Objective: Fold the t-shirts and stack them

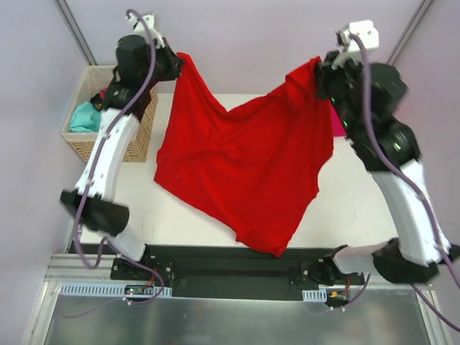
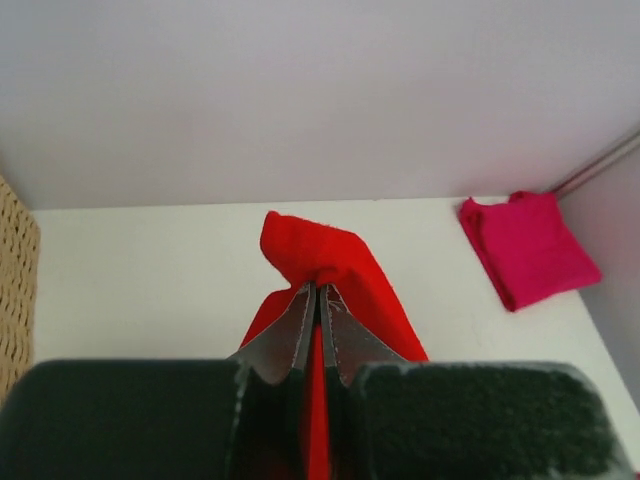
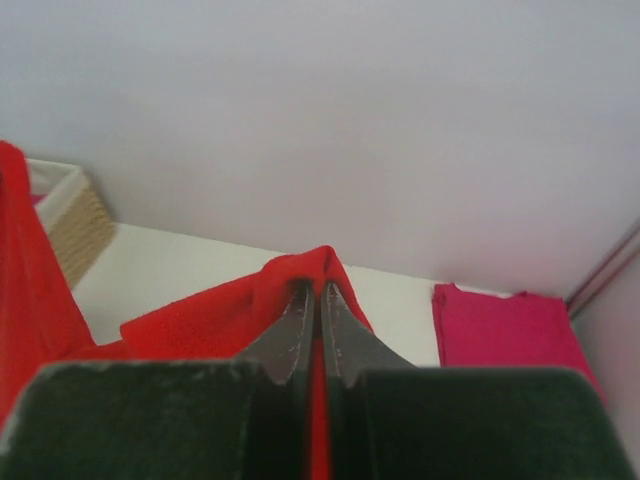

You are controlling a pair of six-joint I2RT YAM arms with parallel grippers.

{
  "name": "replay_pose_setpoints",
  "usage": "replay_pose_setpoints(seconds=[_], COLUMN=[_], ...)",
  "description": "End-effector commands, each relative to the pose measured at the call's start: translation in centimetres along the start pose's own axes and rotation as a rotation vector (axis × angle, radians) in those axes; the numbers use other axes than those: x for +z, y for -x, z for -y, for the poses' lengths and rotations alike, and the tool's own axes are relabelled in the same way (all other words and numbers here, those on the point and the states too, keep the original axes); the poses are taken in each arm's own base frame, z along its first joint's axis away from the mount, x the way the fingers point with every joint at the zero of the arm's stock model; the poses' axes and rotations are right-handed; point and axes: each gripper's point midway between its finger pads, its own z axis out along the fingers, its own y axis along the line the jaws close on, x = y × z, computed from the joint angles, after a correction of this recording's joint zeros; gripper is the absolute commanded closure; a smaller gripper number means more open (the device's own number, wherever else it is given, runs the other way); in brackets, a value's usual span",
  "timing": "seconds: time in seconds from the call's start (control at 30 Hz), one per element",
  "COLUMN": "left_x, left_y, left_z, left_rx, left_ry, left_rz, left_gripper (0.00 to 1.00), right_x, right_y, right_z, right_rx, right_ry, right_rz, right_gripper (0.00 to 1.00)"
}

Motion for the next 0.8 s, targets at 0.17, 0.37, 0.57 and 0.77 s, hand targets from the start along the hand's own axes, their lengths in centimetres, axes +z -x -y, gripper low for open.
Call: replay_pose_setpoints(seconds=[0.17, 0.37, 0.57, 0.77], left_x=[3.8, -2.6, -9.4, -12.2], left_y=[15.0, 19.0, 19.8, 13.1], left_z=[2.7, 4.2, 7.3, 6.2], left_rx=[0.110, 0.111, 0.074, 0.039], left_ry=[-0.138, -0.185, -0.271, -0.251], left_rz=[0.418, 0.529, 0.540, 0.407], left_gripper=[1.00, 1.00, 1.00, 1.00], right_x=[11.8, 6.1, -1.5, -6.3], right_y=[7.8, 14.3, 16.7, 11.4], right_z=[6.2, 5.7, 3.5, 2.1], right_rx=[0.158, 0.182, 0.220, 0.247], right_ry=[-0.087, 0.016, 0.152, 0.199], right_rz=[0.285, 0.470, 0.518, 0.410], right_gripper=[1.00, 0.99, 0.99, 0.99])
